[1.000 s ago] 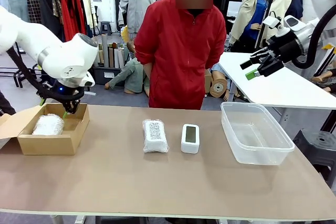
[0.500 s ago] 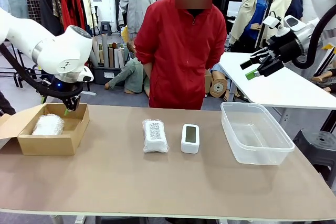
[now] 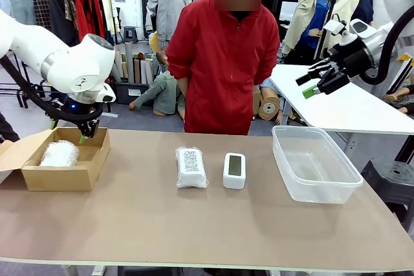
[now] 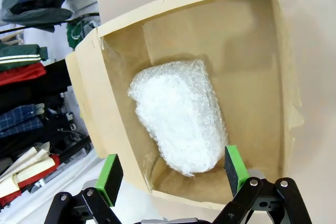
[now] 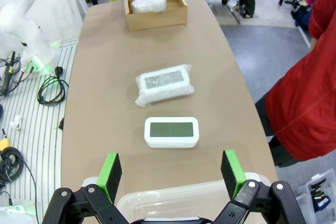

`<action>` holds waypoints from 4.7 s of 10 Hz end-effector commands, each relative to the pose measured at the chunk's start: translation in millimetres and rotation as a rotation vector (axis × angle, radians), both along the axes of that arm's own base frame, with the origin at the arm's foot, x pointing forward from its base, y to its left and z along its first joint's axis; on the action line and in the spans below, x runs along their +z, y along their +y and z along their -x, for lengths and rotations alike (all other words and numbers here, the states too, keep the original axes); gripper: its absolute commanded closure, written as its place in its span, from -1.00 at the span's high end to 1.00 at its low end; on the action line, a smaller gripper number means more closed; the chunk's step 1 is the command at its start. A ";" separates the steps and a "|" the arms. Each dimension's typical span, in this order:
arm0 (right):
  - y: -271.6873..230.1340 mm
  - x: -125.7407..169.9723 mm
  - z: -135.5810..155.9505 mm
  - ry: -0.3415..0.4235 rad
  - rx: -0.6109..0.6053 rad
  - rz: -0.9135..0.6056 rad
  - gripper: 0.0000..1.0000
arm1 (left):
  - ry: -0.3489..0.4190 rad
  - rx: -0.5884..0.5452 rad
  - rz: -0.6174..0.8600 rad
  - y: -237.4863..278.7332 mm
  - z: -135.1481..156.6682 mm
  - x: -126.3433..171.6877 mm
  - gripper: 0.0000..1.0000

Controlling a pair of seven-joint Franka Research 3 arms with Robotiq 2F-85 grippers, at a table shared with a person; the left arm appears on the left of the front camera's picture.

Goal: Separate and place wrapped and unwrapped clocks.
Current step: Pick up the Digital clock indicated by the person.

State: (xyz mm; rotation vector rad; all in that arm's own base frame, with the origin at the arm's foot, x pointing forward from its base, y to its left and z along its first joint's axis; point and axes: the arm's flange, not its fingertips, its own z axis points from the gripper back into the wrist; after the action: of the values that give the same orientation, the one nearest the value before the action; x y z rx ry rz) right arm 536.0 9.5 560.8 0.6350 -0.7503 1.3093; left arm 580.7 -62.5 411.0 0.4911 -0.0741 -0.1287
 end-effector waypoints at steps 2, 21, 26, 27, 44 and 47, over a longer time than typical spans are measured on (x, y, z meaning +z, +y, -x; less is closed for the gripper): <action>0.1 1.3 0.4 -0.003 0.002 0.003 1.00 | -0.009 0.013 -0.021 0.0 -0.7 2.2 1.00; 0.1 1.3 0.4 -0.003 0.002 0.003 1.00 | 0.286 -0.863 0.584 -29.9 7.0 115.3 1.00; 0.1 1.3 0.4 -0.003 0.002 0.003 1.00 | 0.112 -1.466 0.750 -22.0 13.5 161.3 1.00; 0.1 1.3 0.4 -0.003 0.002 0.003 1.00 | 0.037 -1.559 0.742 -16.1 11.9 163.9 1.00; 0.1 1.3 0.4 -0.003 0.002 0.003 1.00 | -0.230 -1.579 0.882 29.8 -40.7 129.0 1.00; 0.1 1.3 0.4 -0.003 0.002 0.003 1.00 | -0.211 -1.562 0.874 33.7 -40.8 133.6 1.00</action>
State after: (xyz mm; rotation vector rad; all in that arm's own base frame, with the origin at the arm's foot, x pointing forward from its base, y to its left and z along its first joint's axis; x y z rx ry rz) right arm 536.0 9.5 560.8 0.6350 -0.7502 1.3092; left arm 621.8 -31.9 543.5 -0.5407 -0.6832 -1.5083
